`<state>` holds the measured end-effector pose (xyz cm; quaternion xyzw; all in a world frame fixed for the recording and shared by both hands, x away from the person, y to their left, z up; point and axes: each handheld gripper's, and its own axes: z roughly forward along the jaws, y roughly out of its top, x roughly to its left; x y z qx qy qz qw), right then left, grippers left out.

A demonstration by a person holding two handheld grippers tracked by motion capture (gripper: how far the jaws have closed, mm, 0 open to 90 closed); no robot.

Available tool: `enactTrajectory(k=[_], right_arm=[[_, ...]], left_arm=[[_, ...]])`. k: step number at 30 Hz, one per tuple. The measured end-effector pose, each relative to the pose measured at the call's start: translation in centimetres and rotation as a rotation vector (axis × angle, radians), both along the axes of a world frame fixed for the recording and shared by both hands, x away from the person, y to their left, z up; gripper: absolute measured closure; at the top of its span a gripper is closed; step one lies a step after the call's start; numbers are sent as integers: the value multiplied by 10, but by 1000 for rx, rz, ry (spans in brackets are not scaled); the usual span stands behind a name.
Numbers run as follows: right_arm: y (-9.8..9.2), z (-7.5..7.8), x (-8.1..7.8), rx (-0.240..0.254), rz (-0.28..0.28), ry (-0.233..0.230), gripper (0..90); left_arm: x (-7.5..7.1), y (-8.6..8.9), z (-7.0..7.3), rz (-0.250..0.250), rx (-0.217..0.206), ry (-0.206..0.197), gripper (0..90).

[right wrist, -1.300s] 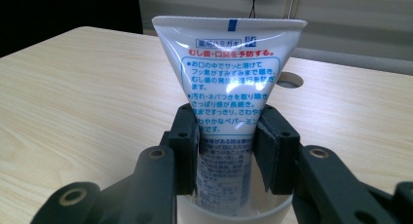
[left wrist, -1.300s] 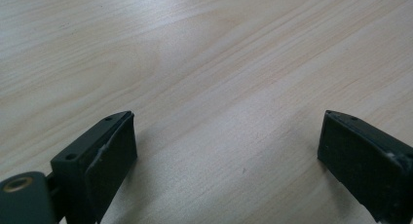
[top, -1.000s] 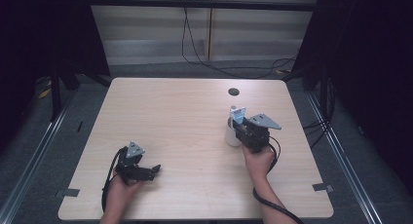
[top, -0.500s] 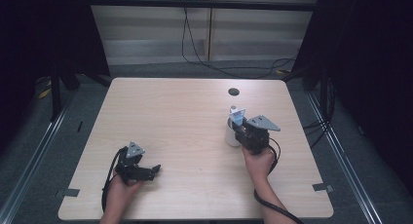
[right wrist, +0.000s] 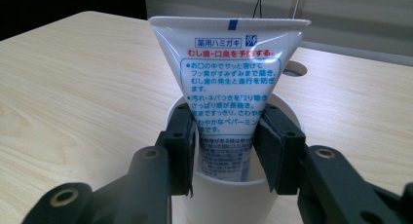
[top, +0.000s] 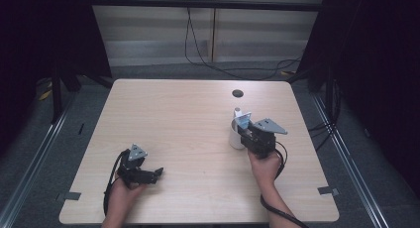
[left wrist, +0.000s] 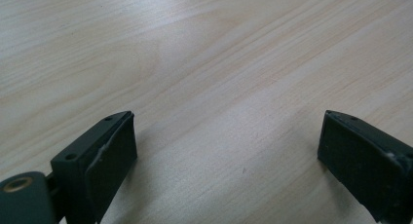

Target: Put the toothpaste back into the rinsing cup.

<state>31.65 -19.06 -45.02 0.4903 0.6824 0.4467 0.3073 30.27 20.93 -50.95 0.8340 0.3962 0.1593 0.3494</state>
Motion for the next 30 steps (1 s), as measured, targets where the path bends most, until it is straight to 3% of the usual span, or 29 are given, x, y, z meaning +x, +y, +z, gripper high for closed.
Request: enactTrajectory(k=[16, 30], right_arm=[[-2, 4, -1, -15, 14, 16, 584], [-6, 8, 0, 9, 26, 38, 446]], left_arm=[[0, 0, 0, 0, 0, 0, 69], [0, 0, 0, 0, 1, 0, 69]])
